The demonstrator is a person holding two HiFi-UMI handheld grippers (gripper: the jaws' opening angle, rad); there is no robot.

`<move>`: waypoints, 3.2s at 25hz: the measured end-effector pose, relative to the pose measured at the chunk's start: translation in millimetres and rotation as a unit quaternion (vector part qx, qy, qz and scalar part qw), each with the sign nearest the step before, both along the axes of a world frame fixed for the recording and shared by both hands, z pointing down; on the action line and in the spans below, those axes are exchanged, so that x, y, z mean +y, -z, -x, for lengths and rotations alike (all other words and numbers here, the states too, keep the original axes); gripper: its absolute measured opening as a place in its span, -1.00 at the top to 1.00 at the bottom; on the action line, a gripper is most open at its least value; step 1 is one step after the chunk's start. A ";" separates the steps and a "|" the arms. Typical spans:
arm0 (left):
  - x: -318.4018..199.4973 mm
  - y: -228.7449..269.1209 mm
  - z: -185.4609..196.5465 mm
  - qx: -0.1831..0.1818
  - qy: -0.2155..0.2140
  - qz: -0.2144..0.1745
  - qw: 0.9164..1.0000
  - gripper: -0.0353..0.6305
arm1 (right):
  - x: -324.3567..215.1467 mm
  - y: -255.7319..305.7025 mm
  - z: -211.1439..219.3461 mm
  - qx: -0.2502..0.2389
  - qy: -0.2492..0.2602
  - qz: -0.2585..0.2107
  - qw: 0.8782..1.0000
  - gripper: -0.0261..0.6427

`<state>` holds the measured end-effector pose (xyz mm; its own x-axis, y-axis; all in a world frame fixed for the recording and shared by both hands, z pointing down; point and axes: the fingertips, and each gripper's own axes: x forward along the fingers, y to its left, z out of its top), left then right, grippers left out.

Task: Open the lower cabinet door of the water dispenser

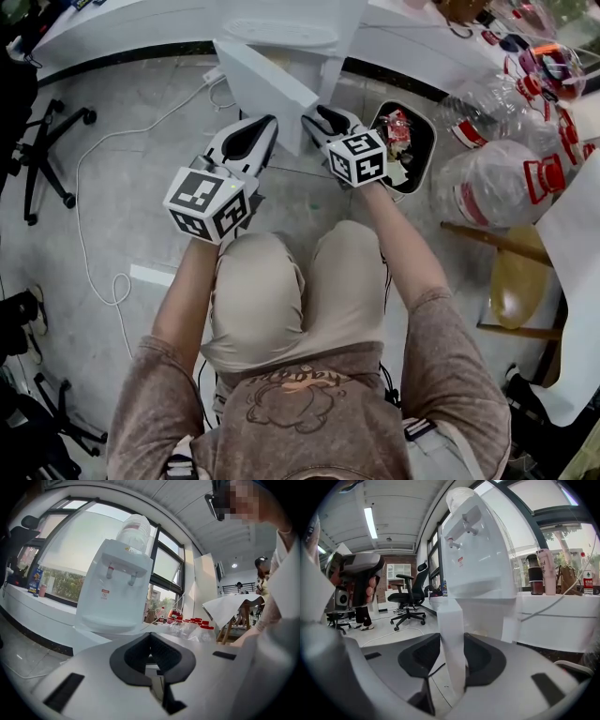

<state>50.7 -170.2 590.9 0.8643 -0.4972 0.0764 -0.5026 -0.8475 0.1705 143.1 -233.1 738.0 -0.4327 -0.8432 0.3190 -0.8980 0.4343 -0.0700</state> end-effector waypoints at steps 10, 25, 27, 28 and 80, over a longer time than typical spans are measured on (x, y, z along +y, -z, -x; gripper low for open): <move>0.7 1.1 15.1 -0.001 0.017 0.001 1.000 0.85 | 16.1 1.1 30.9 0.002 0.045 -0.003 0.999 0.74; 2.8 2.0 50.1 -0.010 0.055 -0.003 0.998 0.86 | 31.1 -0.2 88.6 -0.016 0.124 -0.001 0.992 0.84; 2.3 2.0 57.5 -0.011 0.063 -0.004 0.998 0.85 | 31.4 0.2 97.5 -0.020 0.135 -0.002 0.991 0.84; 2.0 1.8 61.4 -0.012 0.067 -0.004 0.998 0.86 | 31.6 0.3 102.5 -0.021 0.140 -0.002 0.990 0.84; -33.1 -4.1 144.8 -0.010 0.152 0.009 0.988 0.85 | 12.0 4.1 222.8 -0.046 0.253 0.010 0.966 0.90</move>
<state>-94.2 -203.3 595.0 0.6728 -0.7326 0.1028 -0.7375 -0.6531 0.1720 -79.7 -221.1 733.9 -0.8156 -0.5101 0.2733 -0.5601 0.8144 -0.1516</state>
